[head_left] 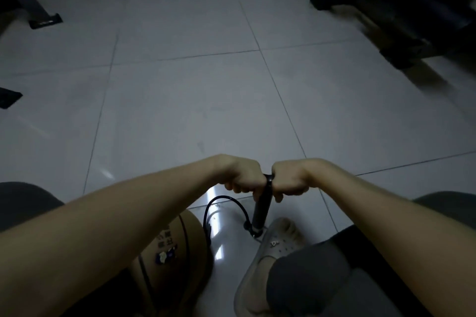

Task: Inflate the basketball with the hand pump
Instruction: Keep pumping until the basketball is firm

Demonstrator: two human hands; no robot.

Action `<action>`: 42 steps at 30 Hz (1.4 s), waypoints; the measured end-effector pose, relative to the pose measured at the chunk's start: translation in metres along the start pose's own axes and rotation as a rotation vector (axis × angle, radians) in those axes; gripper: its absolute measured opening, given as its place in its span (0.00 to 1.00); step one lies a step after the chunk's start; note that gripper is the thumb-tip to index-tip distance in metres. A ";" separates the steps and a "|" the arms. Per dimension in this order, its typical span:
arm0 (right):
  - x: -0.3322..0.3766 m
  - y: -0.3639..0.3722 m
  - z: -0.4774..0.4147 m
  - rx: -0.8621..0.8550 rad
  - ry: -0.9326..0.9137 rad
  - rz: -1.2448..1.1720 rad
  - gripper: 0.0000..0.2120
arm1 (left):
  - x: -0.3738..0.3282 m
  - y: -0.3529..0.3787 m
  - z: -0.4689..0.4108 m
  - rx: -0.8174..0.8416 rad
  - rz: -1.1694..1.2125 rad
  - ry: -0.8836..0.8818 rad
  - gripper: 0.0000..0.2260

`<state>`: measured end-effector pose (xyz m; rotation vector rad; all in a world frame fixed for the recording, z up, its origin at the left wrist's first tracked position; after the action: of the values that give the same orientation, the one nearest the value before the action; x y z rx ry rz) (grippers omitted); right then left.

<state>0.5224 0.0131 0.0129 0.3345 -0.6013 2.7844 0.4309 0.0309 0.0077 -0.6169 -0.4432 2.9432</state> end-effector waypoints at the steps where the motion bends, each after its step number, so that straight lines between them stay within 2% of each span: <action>1: 0.001 0.000 0.003 0.004 0.009 0.001 0.02 | -0.001 0.000 0.004 0.009 0.013 0.000 0.09; 7: 0.019 -0.016 0.053 0.070 0.052 0.027 0.08 | -0.016 -0.012 0.055 0.064 -0.057 -0.080 0.17; 11: 0.048 -0.069 0.117 -0.001 0.022 0.022 0.15 | -0.039 -0.056 0.122 0.035 -0.009 -0.029 0.18; 15: 0.064 -0.102 0.163 -0.037 -0.003 -0.025 0.17 | -0.062 -0.096 0.165 -0.024 -0.036 0.022 0.22; 19: 0.050 -0.077 0.131 -0.044 0.028 0.015 0.11 | -0.048 -0.070 0.130 -0.004 -0.065 0.002 0.21; 21: 0.040 -0.061 0.104 -0.052 0.024 0.009 0.05 | -0.040 -0.056 0.100 -0.013 -0.053 0.017 0.17; 24: 0.025 -0.047 0.068 -0.046 0.003 -0.015 0.02 | -0.030 -0.043 0.066 -0.024 -0.018 0.046 0.11; 31: 0.000 -0.014 0.003 -0.005 0.017 -0.018 0.03 | -0.006 -0.013 0.004 0.032 -0.009 0.017 0.09; 35: -0.004 -0.009 -0.002 0.003 0.031 0.011 0.03 | -0.004 -0.006 -0.001 0.038 -0.014 -0.004 0.08; 39: 0.013 -0.023 0.024 0.042 0.054 0.044 0.04 | -0.007 -0.018 0.030 0.088 -0.023 -0.065 0.13; 42: 0.028 -0.044 0.061 0.067 0.050 0.058 0.10 | -0.018 -0.035 0.065 0.111 -0.026 -0.083 0.19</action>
<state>0.5204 0.0317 0.0908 0.2637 -0.5142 2.8644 0.4225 0.0449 0.0821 -0.4743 -0.2900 2.9528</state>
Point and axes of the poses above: each hand's wrist, its own z-axis away from the middle knuckle, its own y-axis out of the palm, x = y × z, the point moved 9 cm from there along -z, towards the middle knuckle, and after that the axes turned 5 degrees about x, right-handed, at the moved point
